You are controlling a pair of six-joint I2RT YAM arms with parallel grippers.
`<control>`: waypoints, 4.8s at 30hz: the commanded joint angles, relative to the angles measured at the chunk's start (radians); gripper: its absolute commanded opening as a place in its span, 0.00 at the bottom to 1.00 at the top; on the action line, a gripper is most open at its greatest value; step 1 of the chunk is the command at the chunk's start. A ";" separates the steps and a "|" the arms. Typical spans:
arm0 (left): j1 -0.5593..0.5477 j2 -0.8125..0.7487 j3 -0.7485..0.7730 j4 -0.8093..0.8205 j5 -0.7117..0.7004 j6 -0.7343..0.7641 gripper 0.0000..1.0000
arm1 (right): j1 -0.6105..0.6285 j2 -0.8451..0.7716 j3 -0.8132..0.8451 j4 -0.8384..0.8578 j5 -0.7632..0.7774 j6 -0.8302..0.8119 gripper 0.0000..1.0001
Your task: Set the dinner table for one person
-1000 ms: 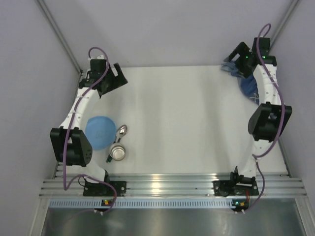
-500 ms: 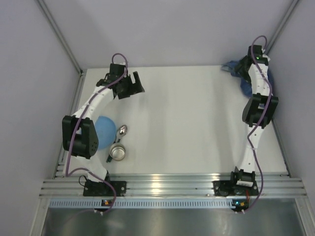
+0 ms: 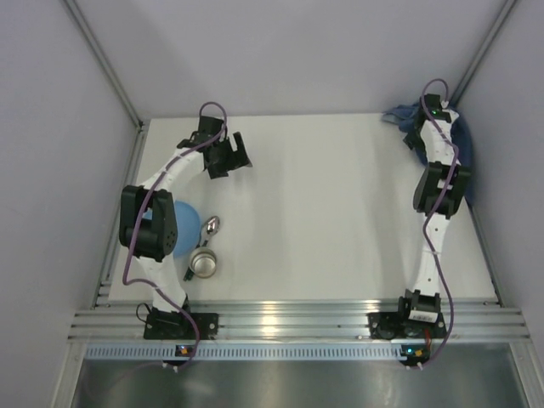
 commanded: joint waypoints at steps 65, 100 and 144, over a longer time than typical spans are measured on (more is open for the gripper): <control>-0.300 0.353 0.262 -0.221 -0.190 0.183 0.90 | 0.502 -1.016 -1.156 0.035 -0.425 -0.181 1.00; -0.194 0.190 -0.113 -0.302 -0.250 0.140 0.01 | 0.471 -0.899 -1.048 0.041 -0.469 -0.210 1.00; 0.085 0.030 -0.196 -0.313 -0.550 0.099 0.03 | 0.537 -0.852 -1.037 0.074 -0.500 -0.210 1.00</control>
